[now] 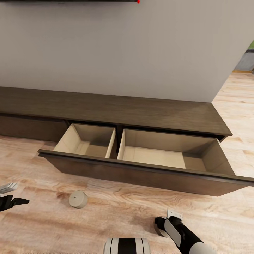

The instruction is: Place each of the two pumpkins and all three candles from the living room inside a cabinet in the living room (use any cabinet), then make sure every cabinet is closed, and position the cauldron so it is next to a table in the living room.

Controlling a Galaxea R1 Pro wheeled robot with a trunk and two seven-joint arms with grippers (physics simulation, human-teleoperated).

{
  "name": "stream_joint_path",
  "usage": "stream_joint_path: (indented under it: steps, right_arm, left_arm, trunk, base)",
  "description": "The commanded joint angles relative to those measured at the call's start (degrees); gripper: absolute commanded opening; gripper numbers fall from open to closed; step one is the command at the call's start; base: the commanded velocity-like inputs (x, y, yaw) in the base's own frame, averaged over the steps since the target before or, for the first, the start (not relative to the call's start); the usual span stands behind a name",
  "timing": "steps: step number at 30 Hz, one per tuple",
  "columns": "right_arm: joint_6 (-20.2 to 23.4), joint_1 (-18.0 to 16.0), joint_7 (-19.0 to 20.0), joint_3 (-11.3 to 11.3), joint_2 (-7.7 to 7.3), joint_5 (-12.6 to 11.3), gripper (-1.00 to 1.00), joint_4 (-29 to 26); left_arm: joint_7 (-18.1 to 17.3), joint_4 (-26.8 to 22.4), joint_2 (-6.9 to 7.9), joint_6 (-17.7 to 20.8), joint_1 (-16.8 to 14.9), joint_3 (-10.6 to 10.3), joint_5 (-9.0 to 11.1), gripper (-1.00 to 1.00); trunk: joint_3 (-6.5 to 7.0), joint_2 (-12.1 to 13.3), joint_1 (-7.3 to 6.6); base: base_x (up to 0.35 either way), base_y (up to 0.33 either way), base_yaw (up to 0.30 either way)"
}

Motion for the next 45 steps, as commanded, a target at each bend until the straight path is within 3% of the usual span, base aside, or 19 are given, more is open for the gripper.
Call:
stream_joint_path:
  steps: [1, 9, 10, 40, 45]
  right_arm:
    - [0.0, 0.0, 0.0, 0.0, -0.01, -0.1, 1.0, 0.0]
    - [0.0, 0.0, 0.0, 0.0, -0.01, -0.1, 1.0, 0.0]
    - [0.0, 0.0, 0.0, 0.0, 0.01, -0.1, -1.0, 0.0]
    - [-0.5, 0.0, 0.0, 0.1, -0.11, 0.0, -1.0, 0.0]
    - [-0.5, 0.0, 0.0, 0.1, -0.11, 0.0, -1.0, 0.0]
  left_arm:
    - [0.0, 0.0, 0.0, 0.0, 0.0, 0.0, 0.0, 1.0]
    - [0.0, 0.0, 0.0, 0.0, 0.0, 0.0, 0.0, 1.0]
    - [0.0, 0.0, 0.0, 0.0, 0.0, 0.0, 0.0, 1.0]
    - [0.0, 0.5, 0.0, 0.0, 0.0, 0.0, 0.0, 1.0]
    - [0.0, 0.5, 0.0, 0.0, 0.0, 0.0, 0.0, 1.0]
  trunk:
    - [-0.01, 0.0, 0.0]
    - [-0.01, 0.0, 0.0]
    - [-0.01, 0.0, 0.0]
    - [-0.01, 0.0, 0.0]
    - [0.88, 0.1, -0.1]
  base:
    - [0.0, 0.0, 0.0]
    - [0.0, 0.0, 0.0]
    - [0.0, 0.0, 0.0]
    - [0.0, 0.0, 0.0]
    - [0.0, 0.0, 0.0]
